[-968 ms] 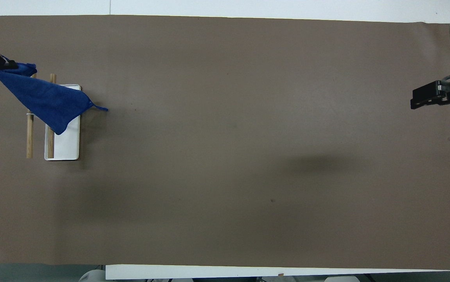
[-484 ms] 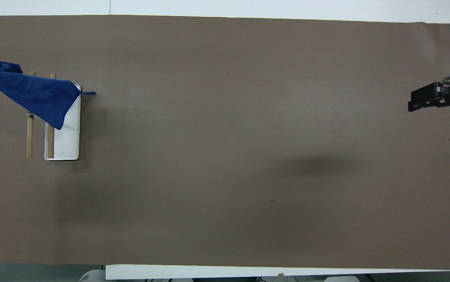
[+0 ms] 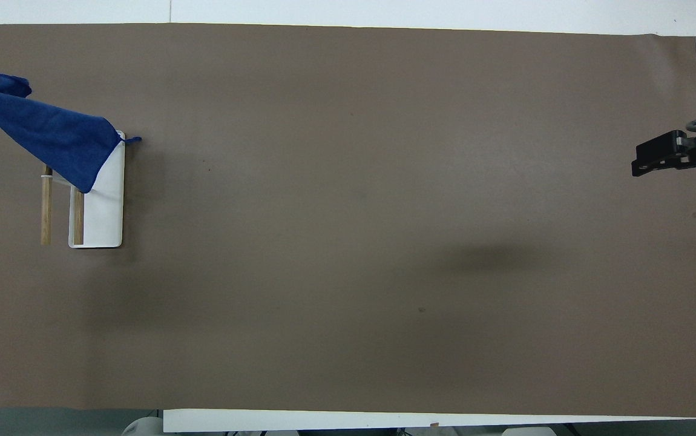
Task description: Right arm passes towel to left arm to hang
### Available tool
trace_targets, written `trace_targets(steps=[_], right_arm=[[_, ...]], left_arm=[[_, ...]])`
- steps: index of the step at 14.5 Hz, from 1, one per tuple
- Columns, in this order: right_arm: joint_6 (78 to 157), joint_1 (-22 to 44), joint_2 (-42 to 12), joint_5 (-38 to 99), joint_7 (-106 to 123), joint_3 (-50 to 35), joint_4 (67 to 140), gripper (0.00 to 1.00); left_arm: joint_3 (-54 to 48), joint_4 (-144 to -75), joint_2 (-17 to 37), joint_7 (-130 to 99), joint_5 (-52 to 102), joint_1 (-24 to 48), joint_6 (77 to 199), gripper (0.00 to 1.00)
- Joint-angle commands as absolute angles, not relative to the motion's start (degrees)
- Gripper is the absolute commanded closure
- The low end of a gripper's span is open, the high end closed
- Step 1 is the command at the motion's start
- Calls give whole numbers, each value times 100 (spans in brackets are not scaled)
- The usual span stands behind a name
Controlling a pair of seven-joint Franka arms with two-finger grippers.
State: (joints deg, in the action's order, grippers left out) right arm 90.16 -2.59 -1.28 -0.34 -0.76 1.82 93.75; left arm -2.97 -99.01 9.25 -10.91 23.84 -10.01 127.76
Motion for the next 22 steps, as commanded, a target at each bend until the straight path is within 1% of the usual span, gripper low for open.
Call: trace_targets(steps=[1, 2, 4, 7, 9, 10, 11, 12, 13, 14, 15, 17, 19, 21, 22], right_arm=[[8930, -255, -176, 62, -88, 202, 9272, 0], [8938, -246, -167, 62, -88, 211, 9264, 0], [8947, -246, -158, 62, -88, 211, 9272, 0], [8947, -246, -158, 62, -88, 237, 9264, 0], [8947, -211, -149, 62, -88, 272, 9264, 0], [8939, -211, -149, 62, -88, 272, 9272, 0], [8938, -202, -141, 62, -88, 272, 9264, 0], [8930, -193, -141, 62, -88, 272, 9272, 0], [8938, -193, -141, 62, -88, 290, 9264, 0], [8938, -176, -141, 62, -88, 316, 9264, 0], [8947, -106, -149, 62, -88, 369, 9264, 0], [8974, 87, -158, 62, -62, 649, 9264, 0], [8982, 97, -158, 62, -26, 686, 9264, 0], [8982, 97, -176, 53, 17, 677, 9238, 0], [8939, 97, -211, 53, 113, 677, 9063, 0]], left_arm=[[-281, -9712, 1037, -1090, 2470, -1045, 12492, 99], [-255, -9721, 1002, -1064, 2444, -1211, 12141, 97], [-255, -9799, 967, -1046, 2426, -1450, 11989, 96], [-229, -10299, 713, -828, 2303, -1494, 12006, 95], [-229, -10659, 537, -458, 2241, -1687, 12032, 95], [-220, -10800, 467, -327, 2224, -1714, 12050, 93], [-220, -10924, 405, -264, 2215, -1723, 12093, 88], [-220, -10960, 387, -264, 2189, -1723, 12076, 75], [-220, -10977, 378, -264, 2128, -1723, 12067, 46], [-220, -10986, 369, -290, 2023, -1723, 12041, 2], [-220, -10943, 378, -273, 1830, -1723, 12006, 0], [-228, -10907, 369, -264, 1382, -1723, 11997, 0], [-220, -10794, 299, -272, 1327, -1723, 11866, 0], [-220, -10487, 281, -272, 1013, -1723, 11437, 0], [-228, -10285, 273, -272, 776, -1679, 11130, 0]])
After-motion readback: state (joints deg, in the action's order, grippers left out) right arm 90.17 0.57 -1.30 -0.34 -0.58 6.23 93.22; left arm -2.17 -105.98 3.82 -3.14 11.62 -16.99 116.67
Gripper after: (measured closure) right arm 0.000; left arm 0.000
